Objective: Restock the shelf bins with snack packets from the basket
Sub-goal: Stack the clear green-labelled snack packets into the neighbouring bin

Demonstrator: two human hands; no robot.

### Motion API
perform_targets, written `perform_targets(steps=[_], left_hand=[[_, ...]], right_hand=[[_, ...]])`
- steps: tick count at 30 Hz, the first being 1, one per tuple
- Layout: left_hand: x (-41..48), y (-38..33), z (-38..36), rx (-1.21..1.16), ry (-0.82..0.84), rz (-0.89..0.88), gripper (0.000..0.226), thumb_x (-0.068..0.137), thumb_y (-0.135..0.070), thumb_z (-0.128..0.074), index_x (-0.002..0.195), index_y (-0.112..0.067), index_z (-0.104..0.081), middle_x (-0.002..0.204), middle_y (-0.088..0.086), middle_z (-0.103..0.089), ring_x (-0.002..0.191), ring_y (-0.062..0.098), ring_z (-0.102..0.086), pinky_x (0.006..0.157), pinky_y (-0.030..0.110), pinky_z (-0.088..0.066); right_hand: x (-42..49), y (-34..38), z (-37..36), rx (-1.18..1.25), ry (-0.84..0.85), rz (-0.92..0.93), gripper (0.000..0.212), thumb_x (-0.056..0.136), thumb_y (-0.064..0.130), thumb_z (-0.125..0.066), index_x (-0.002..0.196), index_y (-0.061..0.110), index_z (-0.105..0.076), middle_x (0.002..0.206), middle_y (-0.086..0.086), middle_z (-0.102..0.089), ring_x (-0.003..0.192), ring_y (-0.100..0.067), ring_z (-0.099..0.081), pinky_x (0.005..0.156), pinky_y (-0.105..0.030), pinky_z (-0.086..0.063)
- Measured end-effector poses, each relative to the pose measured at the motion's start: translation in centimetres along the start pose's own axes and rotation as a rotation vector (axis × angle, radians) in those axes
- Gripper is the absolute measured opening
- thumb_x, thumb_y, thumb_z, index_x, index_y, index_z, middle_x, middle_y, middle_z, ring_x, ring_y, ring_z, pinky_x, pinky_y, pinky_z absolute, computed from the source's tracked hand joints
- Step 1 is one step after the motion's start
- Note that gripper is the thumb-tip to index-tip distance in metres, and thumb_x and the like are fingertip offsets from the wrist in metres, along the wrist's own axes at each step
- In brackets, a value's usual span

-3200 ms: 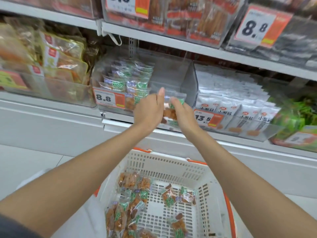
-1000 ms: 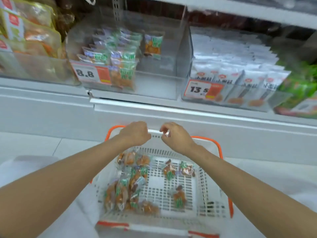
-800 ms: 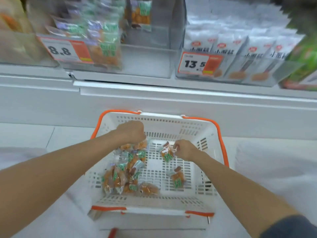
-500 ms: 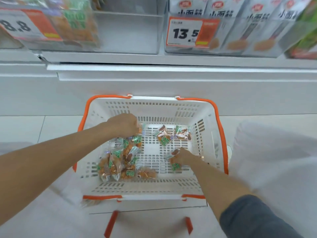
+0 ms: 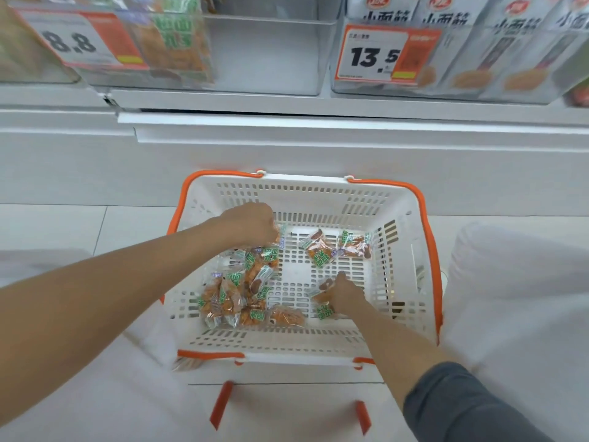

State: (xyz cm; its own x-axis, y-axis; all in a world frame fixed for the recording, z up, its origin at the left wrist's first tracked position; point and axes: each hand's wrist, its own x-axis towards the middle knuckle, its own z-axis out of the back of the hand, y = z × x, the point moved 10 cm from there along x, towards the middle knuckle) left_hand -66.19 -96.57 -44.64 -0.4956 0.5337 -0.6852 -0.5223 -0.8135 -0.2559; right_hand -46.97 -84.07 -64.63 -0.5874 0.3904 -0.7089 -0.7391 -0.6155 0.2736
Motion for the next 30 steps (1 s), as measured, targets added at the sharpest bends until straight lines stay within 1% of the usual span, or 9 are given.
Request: perform_targets(steps=[6, 9, 12, 14, 17, 21, 25, 28, 30], left_hand=[[0.0, -0.3, 1.6, -0.106, -0.058, -0.034, 0.013, 0.091, -0.017, -0.049, 0.078, -0.013, -0.052, 0.082, 0.005, -0.05, 0.068, 0.02, -0.048, 0.063, 0.029, -0.041], [-1.6, -1.1, 3.8, -0.218, -0.144, -0.052, 0.036, 0.101, -0.018, -0.04, 0.066, -0.008, -0.044, 0.069, 0.009, -0.048, 0.056, 0.02, -0.044, 0.058, 0.027, -0.037], [-3.7, -2.3, 5.9, -0.34, -0.222, -0.101, 0.049, 0.105, -0.045, -0.023, 0.075, -0.012, -0.045, 0.107, 0.024, -0.059, 0.082, 0.029, -0.06, 0.08, 0.033, -0.044], [-5.0, -3.0, 6.8, -0.449, -0.248, -0.142, 0.061, 0.1, -0.059, -0.02, 0.082, -0.011, -0.053, 0.104, 0.02, -0.061, 0.091, 0.03, -0.061, 0.09, 0.039, -0.047], [-6.3, -3.8, 8.5, -0.542, -0.372, -0.206, 0.07, 0.097, -0.061, -0.031, 0.068, -0.003, -0.058, 0.063, 0.005, -0.055, 0.06, 0.021, -0.054, 0.07, 0.033, -0.047], [-7.2, -2.8, 10.8, -0.691, -0.622, -0.226, 0.066, 0.098, -0.054, -0.04, 0.065, -0.004, -0.065, 0.061, 0.007, -0.067, 0.059, 0.022, -0.063, 0.069, 0.035, -0.053], [-8.8, -1.4, 12.3, -0.763, -0.912, -0.103, 0.057, 0.1, -0.052, -0.035, 0.058, -0.015, -0.042, 0.055, 0.001, -0.047, 0.056, 0.021, -0.05, 0.054, 0.034, -0.036], [-8.3, -1.9, 11.4, -0.941, -0.864, -0.142, 0.056, 0.101, -0.051, -0.03, 0.061, -0.014, -0.042, 0.048, 0.001, -0.05, 0.049, 0.024, -0.065, 0.049, 0.031, -0.049], [-8.0, -2.3, 11.0, -0.965, -0.824, -0.148, 0.056, 0.103, -0.049, -0.028, 0.063, -0.012, -0.041, 0.048, 0.002, -0.051, 0.044, 0.019, -0.066, 0.04, 0.024, -0.041]], right_hand=[[-2.2, 6.4, 6.0, 0.154, 0.125, 0.071, 0.012, 0.091, 0.012, -0.062, 0.101, 0.005, -0.06, 0.086, -0.006, -0.06, 0.067, -0.014, -0.059, 0.055, -0.022, -0.05], [-5.0, 10.9, 13.2, 0.311, 0.092, 0.191, 0.028, 0.085, 0.005, -0.069, 0.112, 0.005, -0.062, 0.094, -0.009, -0.063, 0.079, -0.021, -0.068, 0.074, -0.035, -0.06], [-9.9, 15.8, 20.2, 0.359, 0.03, 0.379, 0.028, 0.083, 0.013, -0.076, 0.11, 0.006, -0.069, 0.073, 0.003, -0.059, 0.065, -0.012, -0.06, 0.075, -0.033, -0.056], [-13.2, 17.6, 22.9, 0.411, 0.036, 0.456, 0.026, 0.083, 0.017, -0.077, 0.108, 0.012, -0.071, 0.075, 0.0, -0.057, 0.067, -0.011, -0.06, 0.072, -0.026, -0.055], [-15.8, 18.3, 25.1, 0.576, -0.001, 0.517, 0.028, 0.084, 0.017, -0.075, 0.111, 0.014, -0.069, 0.091, -0.011, -0.067, 0.077, -0.012, -0.064, 0.07, -0.021, -0.051], [-15.8, 18.3, 26.7, 0.836, -0.183, 0.46, 0.04, 0.085, 0.029, -0.074, 0.12, 0.015, -0.059, 0.105, -0.012, -0.07, 0.083, -0.017, -0.063, 0.068, -0.023, -0.049], [-15.2, 18.0, 26.6, 0.844, -0.277, 0.333, 0.055, 0.087, 0.059, -0.059, 0.12, 0.017, -0.052, 0.108, 0.003, -0.062, 0.08, -0.012, -0.065, 0.067, -0.03, -0.051], [-15.4, 19.0, 26.7, 0.725, -0.364, 0.456, 0.049, 0.098, 0.052, -0.044, 0.11, 0.006, -0.057, 0.08, -0.008, -0.065, 0.051, -0.017, -0.064, 0.052, -0.028, -0.051], [-15.7, 19.0, 27.4, 0.649, -0.495, 0.509, 0.047, 0.1, 0.048, -0.041, 0.086, 0.005, -0.054, 0.055, -0.005, -0.051, 0.043, -0.017, -0.053, 0.05, -0.028, -0.044]])
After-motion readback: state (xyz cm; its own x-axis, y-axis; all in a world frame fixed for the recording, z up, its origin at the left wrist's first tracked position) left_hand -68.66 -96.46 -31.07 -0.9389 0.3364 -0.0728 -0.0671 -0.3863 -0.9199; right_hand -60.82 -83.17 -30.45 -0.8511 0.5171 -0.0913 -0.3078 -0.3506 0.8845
